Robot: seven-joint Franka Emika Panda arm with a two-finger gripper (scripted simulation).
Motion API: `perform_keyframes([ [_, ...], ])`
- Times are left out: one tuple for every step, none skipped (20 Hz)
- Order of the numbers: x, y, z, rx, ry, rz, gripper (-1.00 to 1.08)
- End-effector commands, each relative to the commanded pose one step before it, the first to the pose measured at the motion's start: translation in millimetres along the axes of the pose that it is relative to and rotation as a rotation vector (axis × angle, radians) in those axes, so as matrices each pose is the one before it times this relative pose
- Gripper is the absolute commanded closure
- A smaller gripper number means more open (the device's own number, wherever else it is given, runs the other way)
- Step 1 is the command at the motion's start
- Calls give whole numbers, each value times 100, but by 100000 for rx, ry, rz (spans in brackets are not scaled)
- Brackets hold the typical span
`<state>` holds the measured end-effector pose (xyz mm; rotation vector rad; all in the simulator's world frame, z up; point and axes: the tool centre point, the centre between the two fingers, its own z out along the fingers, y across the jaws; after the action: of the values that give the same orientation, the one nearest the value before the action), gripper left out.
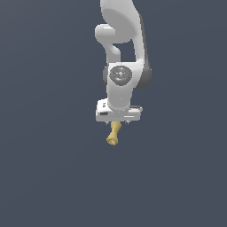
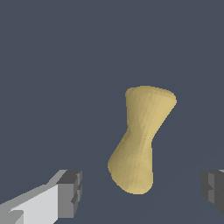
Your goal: Pick up the object and move it to a goal position.
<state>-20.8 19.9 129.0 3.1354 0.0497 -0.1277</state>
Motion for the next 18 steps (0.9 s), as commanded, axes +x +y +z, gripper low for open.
perform_keyframes([
  [0,1,0,0,0,0,-92],
  [-26,33,11,28,-80,109,-92],
  [-73,121,47,95,-261,358,-92],
  [-122,189,70,153,-418,572,-92],
  [-169,261,97,216,-580,792,-92],
  [-214,334,124,281,-741,1009,-92],
  [-214,333,122,289,-744,1006,-92],
  [-163,255,93,226,-574,766,-92],
  [-113,178,64,160,-404,528,-92],
  [-64,101,36,92,-233,291,-92],
  [-18,16,2,17,-48,47,-92],
  [35,-45,-13,-43,107,-141,-92],
  [38,-55,-18,-51,159,-102,-92],
  [24,-1,16,-6,109,176,-92],
  [32,9,26,-1,173,340,-92],
  [50,5,35,-6,259,465,-92],
  [70,-2,43,-13,355,580,-92],
  [88,-8,51,-18,446,698,-92],
])
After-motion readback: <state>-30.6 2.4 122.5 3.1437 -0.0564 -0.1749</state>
